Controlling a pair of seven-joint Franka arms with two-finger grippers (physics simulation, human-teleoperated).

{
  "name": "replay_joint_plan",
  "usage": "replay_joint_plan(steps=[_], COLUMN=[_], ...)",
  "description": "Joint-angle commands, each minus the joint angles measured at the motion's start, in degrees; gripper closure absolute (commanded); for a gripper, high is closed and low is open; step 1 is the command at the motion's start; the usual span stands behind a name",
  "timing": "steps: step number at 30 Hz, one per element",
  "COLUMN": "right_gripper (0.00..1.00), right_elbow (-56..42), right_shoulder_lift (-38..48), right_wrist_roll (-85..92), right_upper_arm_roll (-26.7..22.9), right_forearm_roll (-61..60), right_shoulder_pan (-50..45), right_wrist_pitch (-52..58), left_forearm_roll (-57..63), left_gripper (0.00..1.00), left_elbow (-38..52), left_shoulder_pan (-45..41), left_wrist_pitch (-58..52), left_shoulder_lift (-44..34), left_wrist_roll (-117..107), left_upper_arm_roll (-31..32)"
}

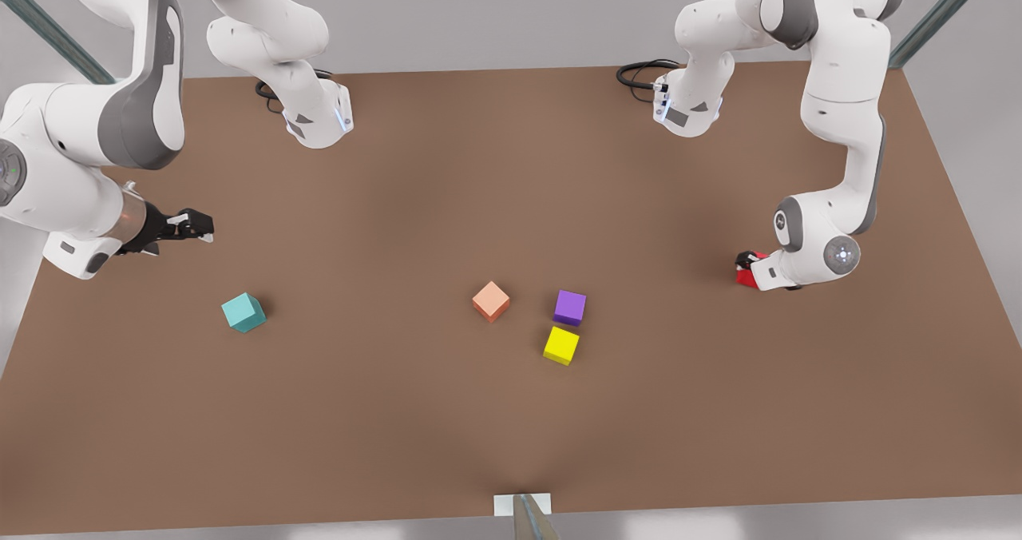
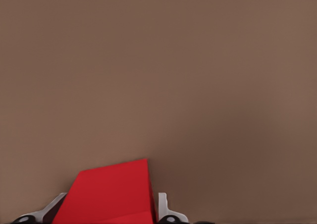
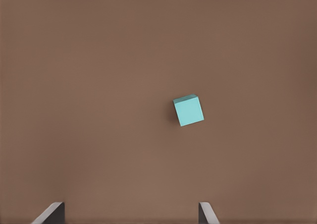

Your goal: Pick up red wooden cube and pass to hand red wooden cube and place in blue wooden cube

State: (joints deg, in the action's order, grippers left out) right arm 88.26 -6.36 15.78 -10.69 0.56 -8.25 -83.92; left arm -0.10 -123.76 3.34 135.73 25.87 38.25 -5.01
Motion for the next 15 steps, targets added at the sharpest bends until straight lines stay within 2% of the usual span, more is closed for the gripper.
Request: replay_joint_plan(steps=[1, 6, 8, 11, 12, 13, 15], right_gripper=[0.0, 0.0, 0.0, 0.0, 0.0, 0.0, 0.0], right_elbow=[-0.02, 0.33, 0.33, 0.51, -2.46, -5.63, -11.44], right_shoulder_lift=[0.03, 0.03, 0.03, -0.66, -4.6, -9.43, -16.49], right_wrist_roll=[0.66, 0.75, 0.84, 1.01, 5.03, 11.35, 13.4], right_upper_arm_roll=[-0.04, -0.04, -0.04, 0.05, 0.05, -0.04, -0.04], right_forearm_roll=[-0.04, -0.04, -0.04, -0.39, -7.04, -13.36, -20.69], right_shoulder_pan=[-0.01, -0.01, -0.01, -0.27, -1.24, -1.07, -2.47], right_wrist_pitch=[0.08, 0.08, 0.08, -0.01, -1.15, -1.15, -1.15], left_forearm_roll=[-0.16, -0.16, -7.1, -18.25, -20.02, -20.2, -23.09], left_gripper=[0.28, 0.31, 0.31, 0.31, 0.31, 0.31, 0.31], left_elbow=[0.09, 1.23, 5.71, 19.49, 23.99, 26.62, 35.94], left_shoulder_pan=[0.0, 0.0, -0.09, 0.0, -0.61, -0.7, -0.79], left_wrist_pitch=[0.33, -0.55, -10.3, -29.79, -35.87, -38.86, -43.18], left_shoulder_lift=[-0.03, -0.99, -2.14, 2.33, 3.05, 3.14, 5.94], left_wrist_roll=[6.13, 3.6, -8.45, -9.6, -12.31, -17.13, -34.63], left_upper_arm_roll=[0.0, 0.08, 2.11, 2.11, 2.37, 5.78, 18.09])
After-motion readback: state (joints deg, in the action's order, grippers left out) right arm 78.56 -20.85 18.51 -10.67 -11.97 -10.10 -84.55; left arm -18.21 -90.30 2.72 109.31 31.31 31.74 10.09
